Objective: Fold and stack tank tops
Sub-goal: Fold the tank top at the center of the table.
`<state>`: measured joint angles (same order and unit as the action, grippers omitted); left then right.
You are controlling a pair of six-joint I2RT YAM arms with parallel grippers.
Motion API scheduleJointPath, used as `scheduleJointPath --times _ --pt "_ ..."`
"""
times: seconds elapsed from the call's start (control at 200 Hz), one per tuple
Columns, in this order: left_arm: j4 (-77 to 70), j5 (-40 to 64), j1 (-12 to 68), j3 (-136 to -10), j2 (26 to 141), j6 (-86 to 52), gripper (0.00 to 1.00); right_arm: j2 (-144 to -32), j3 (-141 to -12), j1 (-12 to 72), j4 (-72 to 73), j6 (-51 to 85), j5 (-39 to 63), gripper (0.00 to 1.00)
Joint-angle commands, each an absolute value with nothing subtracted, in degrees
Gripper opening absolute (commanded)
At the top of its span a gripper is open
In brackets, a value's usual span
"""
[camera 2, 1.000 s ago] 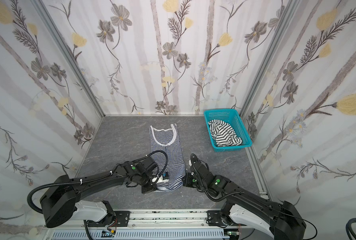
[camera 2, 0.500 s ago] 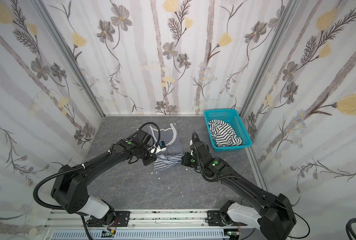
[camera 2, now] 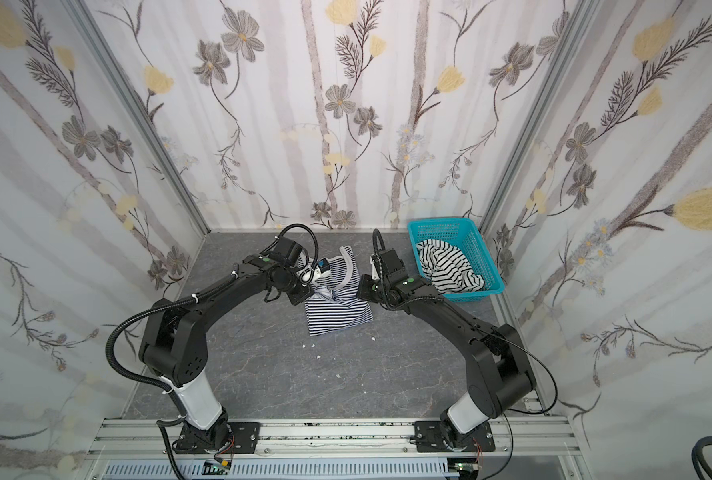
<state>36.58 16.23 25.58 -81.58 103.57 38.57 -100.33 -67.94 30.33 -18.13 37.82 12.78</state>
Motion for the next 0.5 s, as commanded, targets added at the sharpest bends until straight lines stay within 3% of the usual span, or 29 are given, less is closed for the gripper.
scheduleJointPath --times 0.0,0.495 --pt "35.9 15.7 24.75 -83.85 105.49 38.33 0.0 -103.56 -71.28 29.42 -16.31 35.28 15.7 0.0" --pt "35.33 12.06 21.54 -91.13 117.24 37.3 0.03 -120.86 -85.56 25.72 -16.79 34.0 20.98 0.02"
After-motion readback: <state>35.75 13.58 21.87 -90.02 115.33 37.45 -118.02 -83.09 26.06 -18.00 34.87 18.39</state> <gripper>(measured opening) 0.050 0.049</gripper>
